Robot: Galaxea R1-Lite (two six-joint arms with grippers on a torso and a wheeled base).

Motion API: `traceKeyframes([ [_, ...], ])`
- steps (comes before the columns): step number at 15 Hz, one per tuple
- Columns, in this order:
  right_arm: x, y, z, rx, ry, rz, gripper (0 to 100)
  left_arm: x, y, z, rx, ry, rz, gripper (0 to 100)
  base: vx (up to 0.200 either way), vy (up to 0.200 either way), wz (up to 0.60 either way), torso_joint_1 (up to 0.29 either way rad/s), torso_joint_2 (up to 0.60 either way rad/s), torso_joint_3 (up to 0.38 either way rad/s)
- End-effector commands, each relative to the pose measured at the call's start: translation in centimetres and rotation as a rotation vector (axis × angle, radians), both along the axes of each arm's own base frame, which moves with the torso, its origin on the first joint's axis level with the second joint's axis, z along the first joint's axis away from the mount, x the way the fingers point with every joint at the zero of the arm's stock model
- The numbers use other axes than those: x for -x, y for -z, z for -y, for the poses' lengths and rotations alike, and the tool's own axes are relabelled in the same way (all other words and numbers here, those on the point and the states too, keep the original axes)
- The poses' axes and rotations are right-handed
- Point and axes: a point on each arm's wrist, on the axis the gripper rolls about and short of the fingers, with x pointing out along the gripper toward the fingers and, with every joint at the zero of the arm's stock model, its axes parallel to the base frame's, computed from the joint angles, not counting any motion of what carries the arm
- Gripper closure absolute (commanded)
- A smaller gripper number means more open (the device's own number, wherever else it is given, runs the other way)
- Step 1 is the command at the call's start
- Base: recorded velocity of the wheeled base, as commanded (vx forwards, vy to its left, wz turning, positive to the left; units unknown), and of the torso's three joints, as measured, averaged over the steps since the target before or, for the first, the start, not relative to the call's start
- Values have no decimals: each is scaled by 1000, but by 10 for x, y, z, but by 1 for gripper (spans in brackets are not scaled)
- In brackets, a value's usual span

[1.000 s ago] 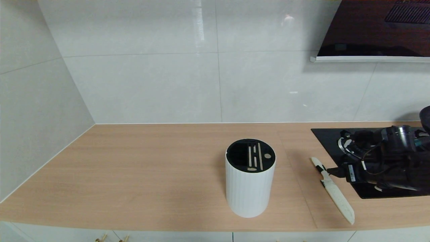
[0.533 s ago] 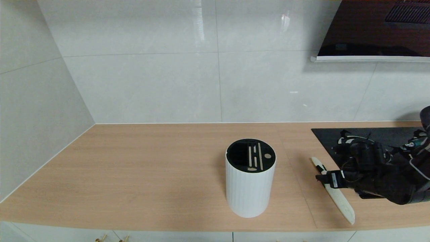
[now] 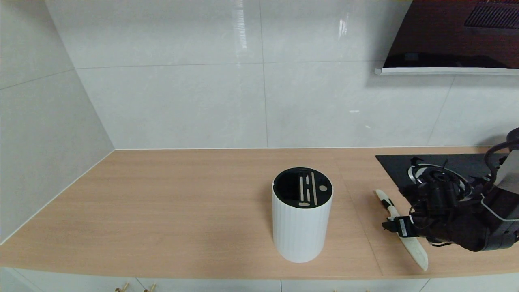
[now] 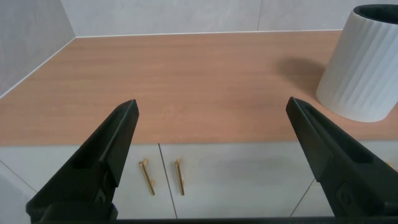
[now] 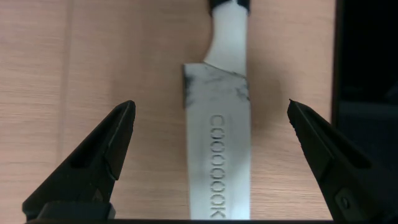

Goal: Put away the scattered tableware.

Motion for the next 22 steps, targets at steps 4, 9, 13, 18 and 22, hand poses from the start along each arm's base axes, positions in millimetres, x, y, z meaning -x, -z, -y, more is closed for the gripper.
traceKeyframes([
  [4, -2, 7, 1, 5, 4, -10, 0, 0, 0, 0, 0, 0, 0, 0, 0, 0, 0, 0, 0, 0],
  [9, -4, 10, 2, 16, 17, -2, 0, 0, 0, 0, 0, 0, 0, 0, 0, 0, 0, 0, 0, 0],
  [13, -4, 12, 2, 19, 16, -9, 0, 0, 0, 0, 0, 0, 0, 0, 0, 0, 0, 0, 0, 0],
  [18, -4, 14, 2, 18, 17, -15, 100, 0, 0, 0, 0, 0, 0, 0, 0, 0, 0, 0, 0, 0],
  [22, -4, 15, 2, 19, 17, -18, 100, 0, 0, 0, 0, 0, 0, 0, 0, 0, 0, 0, 0, 0],
])
